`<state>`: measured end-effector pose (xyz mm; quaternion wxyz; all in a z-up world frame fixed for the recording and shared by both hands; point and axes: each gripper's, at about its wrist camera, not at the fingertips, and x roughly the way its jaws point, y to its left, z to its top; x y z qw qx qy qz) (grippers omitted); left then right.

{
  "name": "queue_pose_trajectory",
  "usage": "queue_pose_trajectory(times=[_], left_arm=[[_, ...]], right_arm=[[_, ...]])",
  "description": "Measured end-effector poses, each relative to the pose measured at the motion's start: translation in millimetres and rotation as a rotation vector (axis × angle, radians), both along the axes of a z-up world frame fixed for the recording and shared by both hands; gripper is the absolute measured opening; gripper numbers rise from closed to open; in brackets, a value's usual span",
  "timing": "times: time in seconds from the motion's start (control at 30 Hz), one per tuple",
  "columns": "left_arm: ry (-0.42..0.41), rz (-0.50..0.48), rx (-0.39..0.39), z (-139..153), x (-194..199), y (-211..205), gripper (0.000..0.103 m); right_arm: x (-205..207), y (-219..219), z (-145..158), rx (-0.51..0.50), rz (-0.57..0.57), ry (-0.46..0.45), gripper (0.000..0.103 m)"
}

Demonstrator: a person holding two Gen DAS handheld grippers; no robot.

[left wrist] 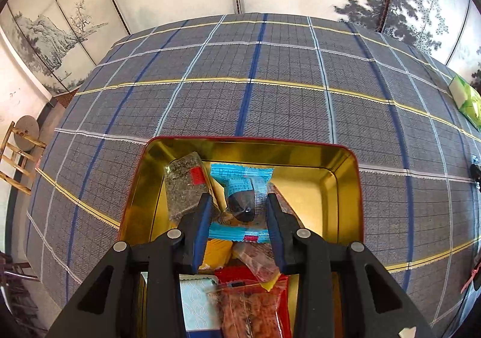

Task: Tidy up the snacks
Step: 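Carry the teal candy into the gold tin with the left gripper and release, then carry the blue-wrapped candy into the gold tin with the right gripper and release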

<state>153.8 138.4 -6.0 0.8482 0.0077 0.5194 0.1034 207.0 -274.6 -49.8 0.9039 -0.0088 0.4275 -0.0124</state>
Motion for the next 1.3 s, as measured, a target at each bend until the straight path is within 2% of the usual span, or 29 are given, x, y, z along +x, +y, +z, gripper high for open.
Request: queue_pose_trajectory(times=[0.47, 0.6, 0.8, 1.07, 1.3], left_arm=[[-0.006, -0.015, 0.035, -3.0, 1.1, 1.3, 0.035], [-0.002, -0.005, 0.042, -2.7, 1.1, 2.8, 0.042], [-0.004, -0.010, 0.052, -0.2, -3.3, 1.2, 0.045], [-0.025, -0.012, 0.067, 10.8, -14.0, -4.0, 0.047], [-0.056, -0.008, 0.051, 26.5, -36.3, -6.1, 0.053]], right_arm=[[0.0, 0.3, 0.2, -0.001, -0.001, 0.001, 0.035], [-0.1, 0.1, 0.3, -0.001, -0.001, 0.001, 0.036], [0.1, 0.0, 0.4, -0.001, -0.001, 0.001, 0.036], [0.3, -0.3, 0.4, -0.001, -0.001, 0.001, 0.036], [0.2, -1.1, -0.2, 0.013, -0.005, 0.003, 0.036]])
